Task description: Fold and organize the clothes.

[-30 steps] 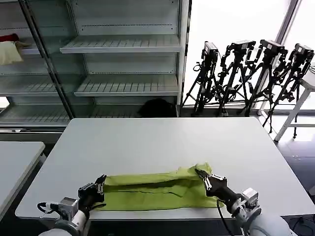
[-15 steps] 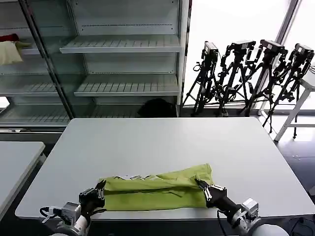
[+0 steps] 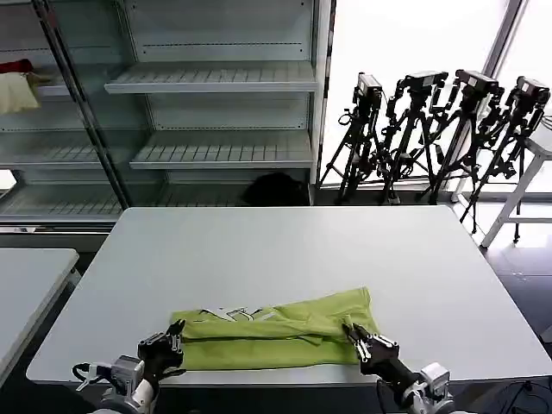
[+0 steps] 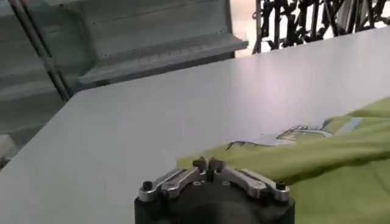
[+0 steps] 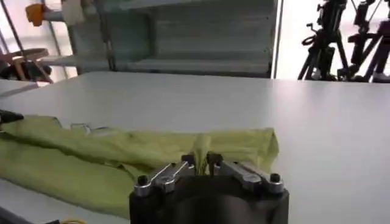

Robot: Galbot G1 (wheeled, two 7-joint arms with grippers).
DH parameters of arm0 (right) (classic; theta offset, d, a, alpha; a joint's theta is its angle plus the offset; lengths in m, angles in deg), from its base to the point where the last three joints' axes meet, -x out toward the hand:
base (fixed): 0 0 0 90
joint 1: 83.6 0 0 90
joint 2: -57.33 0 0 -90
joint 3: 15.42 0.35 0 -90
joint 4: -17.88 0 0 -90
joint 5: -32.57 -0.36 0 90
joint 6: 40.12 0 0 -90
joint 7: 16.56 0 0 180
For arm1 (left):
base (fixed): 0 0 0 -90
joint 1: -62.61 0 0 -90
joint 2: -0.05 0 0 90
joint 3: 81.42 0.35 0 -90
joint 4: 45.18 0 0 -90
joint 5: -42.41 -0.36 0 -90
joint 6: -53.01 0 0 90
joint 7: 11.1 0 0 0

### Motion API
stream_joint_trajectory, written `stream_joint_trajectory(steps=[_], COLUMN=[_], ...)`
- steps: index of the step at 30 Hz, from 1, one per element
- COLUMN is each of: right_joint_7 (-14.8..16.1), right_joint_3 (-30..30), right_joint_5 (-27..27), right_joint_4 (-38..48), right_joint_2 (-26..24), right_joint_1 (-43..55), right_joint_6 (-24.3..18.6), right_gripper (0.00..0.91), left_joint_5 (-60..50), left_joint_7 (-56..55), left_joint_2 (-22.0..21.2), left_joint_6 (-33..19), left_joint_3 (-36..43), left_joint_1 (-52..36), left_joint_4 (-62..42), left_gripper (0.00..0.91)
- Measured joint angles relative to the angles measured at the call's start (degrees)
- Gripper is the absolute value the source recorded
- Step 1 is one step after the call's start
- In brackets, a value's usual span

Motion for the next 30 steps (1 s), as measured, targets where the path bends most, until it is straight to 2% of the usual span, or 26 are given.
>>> stream_joint_trajectory(steps=[11,16,22,30], right_joint_7=[-11.96,-15.15,-15.92,-11.83], right_joint_3=[1.11,2.27,4.15,7.95], right_joint_5=[3.07,5.59,8.53,11.86], right_joint_4=[-0.89,-2.00,-2.94,-1.55], right_joint_2=[1.80,2.62,3.18,3.39], right_joint_1=[-0.25,-1.43,-3.60,-7.56], right_joint_6=[1.12,0.84,-2.00,-10.22], right_gripper=[0.907,0.907,0.907,0.907], left_joint_5=[-2.42,-2.09,0.53,5.09], left_joint_7=[-0.17,-1.16,-2.99,-4.03], left_joint_2=[2.64,2.77,0.61,-5.22], left_joint_6=[0.60,0.61,-0.38,-3.77], left_joint_3=[-1.76,-3.70,-4.61,-4.65], left_joint_1=[3.25,6.09,7.47,7.71], left_joint_4=[2.59,4.43,6.09,6.20], left_gripper=[0.907,0.907,0.907,0.907])
